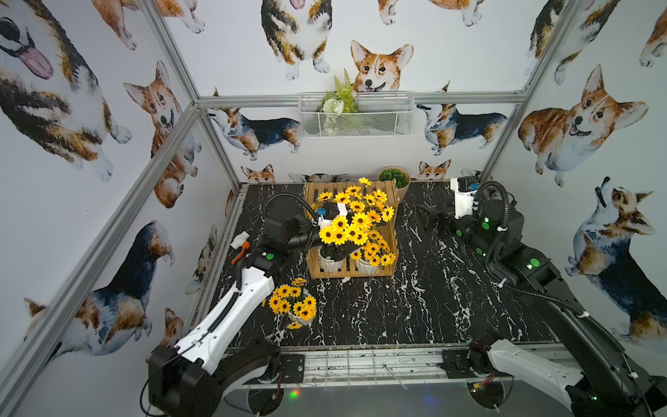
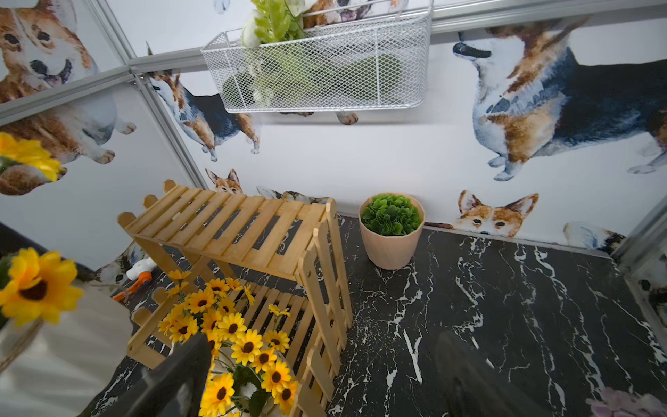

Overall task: Take the sunflower pots off the shelves
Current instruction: Place the sunflower pot at the center of the board.

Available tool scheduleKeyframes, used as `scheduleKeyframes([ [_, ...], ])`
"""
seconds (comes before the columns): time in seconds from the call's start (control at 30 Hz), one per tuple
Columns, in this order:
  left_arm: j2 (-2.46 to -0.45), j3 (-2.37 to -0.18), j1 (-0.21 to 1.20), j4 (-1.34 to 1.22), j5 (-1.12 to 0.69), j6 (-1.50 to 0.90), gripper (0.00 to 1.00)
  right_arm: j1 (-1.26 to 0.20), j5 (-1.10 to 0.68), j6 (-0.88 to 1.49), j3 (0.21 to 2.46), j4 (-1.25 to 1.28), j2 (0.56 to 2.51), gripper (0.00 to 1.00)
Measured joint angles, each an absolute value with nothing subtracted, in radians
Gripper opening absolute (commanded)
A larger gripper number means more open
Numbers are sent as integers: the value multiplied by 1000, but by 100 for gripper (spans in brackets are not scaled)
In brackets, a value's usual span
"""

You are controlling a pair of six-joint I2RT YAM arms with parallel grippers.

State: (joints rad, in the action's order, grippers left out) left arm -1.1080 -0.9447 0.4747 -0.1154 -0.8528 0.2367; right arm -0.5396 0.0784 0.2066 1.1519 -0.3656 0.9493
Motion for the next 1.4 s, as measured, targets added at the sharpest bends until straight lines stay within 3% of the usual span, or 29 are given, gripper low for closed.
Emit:
scheduleKeyframes([
  [0.5, -1021, -725, 657, -190, -651, 204, 0, -517, 82, 235, 1123, -369, 916, 100],
  [1.0, -976, -569, 745, -320, -581, 172, 0, -514, 82, 234, 1119, -370, 881, 100],
  [1.4, -1053, -525, 815, -441, -563, 172, 0, -514, 78, 234, 1119, -371, 870, 100],
])
